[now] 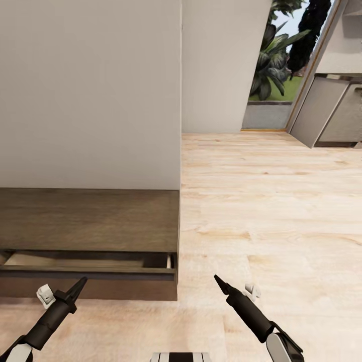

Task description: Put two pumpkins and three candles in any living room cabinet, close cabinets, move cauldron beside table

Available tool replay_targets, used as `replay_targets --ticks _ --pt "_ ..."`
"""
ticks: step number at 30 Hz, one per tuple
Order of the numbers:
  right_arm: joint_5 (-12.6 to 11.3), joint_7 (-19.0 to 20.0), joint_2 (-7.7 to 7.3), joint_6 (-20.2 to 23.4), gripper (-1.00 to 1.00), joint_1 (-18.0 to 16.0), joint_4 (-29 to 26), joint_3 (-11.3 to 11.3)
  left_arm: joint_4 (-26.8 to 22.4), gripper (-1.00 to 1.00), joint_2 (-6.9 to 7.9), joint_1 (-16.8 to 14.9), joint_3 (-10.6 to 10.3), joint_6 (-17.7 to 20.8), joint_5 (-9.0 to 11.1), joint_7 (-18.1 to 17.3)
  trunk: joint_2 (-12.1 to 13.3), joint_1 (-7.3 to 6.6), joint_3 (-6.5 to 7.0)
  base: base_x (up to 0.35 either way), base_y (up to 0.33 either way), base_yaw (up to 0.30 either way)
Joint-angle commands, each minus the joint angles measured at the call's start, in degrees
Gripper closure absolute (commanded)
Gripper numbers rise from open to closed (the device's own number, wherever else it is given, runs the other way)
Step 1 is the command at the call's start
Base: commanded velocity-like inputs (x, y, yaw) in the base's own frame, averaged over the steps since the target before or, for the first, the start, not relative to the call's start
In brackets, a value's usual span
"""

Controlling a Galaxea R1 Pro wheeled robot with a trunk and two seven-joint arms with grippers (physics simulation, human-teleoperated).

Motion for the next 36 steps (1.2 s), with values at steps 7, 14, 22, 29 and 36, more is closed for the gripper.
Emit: replay_targets --ticks 7,14,22,29,36 --pt "0.00 0.00 0.00 0.00 -1.00 0.01 0.00 0.01 -0.05 1.00 0.01 -0.03 0.94 0.05 0.86 -0.04 0.00 0.00 0.00 -0.127 0.000 0.000" --pt "0.01 0.00 0.00 0.00 -1.00 0.01 0.00 0.01 -0.05 1.00 0.04 -0.03 0.94 0.05 0.86 -0.04 0.00 0.00 0.00 -0.143 0.000 0.000" --pt "-0.03 0.00 0.00 -0.63 -1.00 0.02 0.00 -0.07 -0.05 1.00 0.03 -0.03 0.94 0.05 0.86 -0.04 0.00 0.00 0.00 -0.039 0.000 0.000" --pt "-0.03 0.00 0.00 -0.70 -1.00 0.00 0.00 -0.08 -0.05 1.00 0.02 -0.03 0.94 0.05 0.86 -0.04 0.00 0.00 0.00 -0.156 0.000 0.000" --pt "-0.03 0.00 0.00 -0.70 -1.00 0.00 0.00 -0.08 -0.05 1.00 0.00 -0.03 0.94 0.05 0.86 -0.04 0.00 0.00 0.00 -0.113 0.000 0.000"
